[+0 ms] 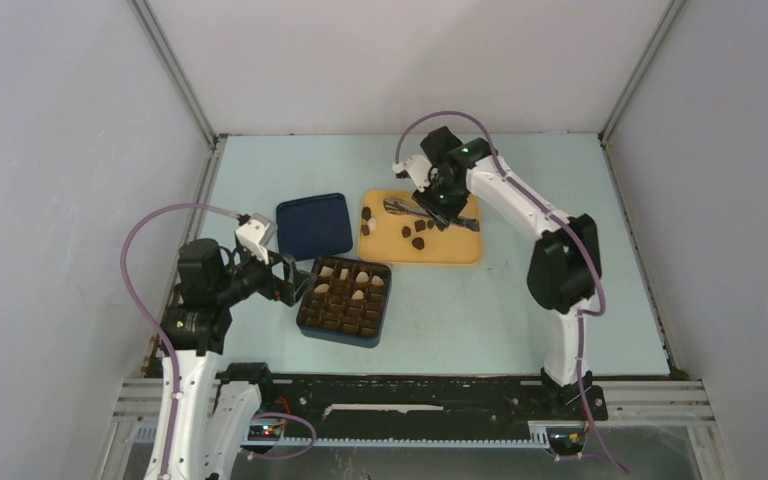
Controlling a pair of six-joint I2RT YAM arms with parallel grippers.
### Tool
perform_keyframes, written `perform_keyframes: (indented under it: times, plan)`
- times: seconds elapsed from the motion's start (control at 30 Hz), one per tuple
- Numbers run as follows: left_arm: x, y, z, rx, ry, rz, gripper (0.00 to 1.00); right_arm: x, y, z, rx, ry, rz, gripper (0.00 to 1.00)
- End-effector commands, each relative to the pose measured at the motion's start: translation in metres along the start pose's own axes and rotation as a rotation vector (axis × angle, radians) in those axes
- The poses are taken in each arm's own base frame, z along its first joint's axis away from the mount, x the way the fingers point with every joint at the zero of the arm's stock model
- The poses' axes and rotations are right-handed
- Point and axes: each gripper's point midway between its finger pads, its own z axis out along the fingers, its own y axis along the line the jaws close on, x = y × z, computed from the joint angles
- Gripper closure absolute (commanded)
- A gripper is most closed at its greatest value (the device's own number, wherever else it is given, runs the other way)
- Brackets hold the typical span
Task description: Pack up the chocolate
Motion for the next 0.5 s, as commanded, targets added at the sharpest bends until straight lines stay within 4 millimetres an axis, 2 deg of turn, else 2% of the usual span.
perform_keyframes:
  times: [0.0,0.1,0.3,0.47]
  plan:
    - [0.000,-0.002,0.002,0.018,-0.009,-0.008,0.02,0.001,0.032,-0.056,-0.039,-0.107,-0.031,0.75]
    - [0.000,-0.002,0.003,0.018,-0.008,-0.009,0.02,0.014,0.057,-0.070,-0.093,-0.112,-0.052,0.75]
    - [0.001,-0.001,0.004,0.018,-0.004,-0.011,0.02,0.044,0.114,-0.078,-0.224,-0.063,-0.166,0.75]
    - [0.000,0.000,0.004,0.015,-0.006,-0.013,0.02,0.063,0.137,-0.075,-0.257,0.009,-0.235,0.74]
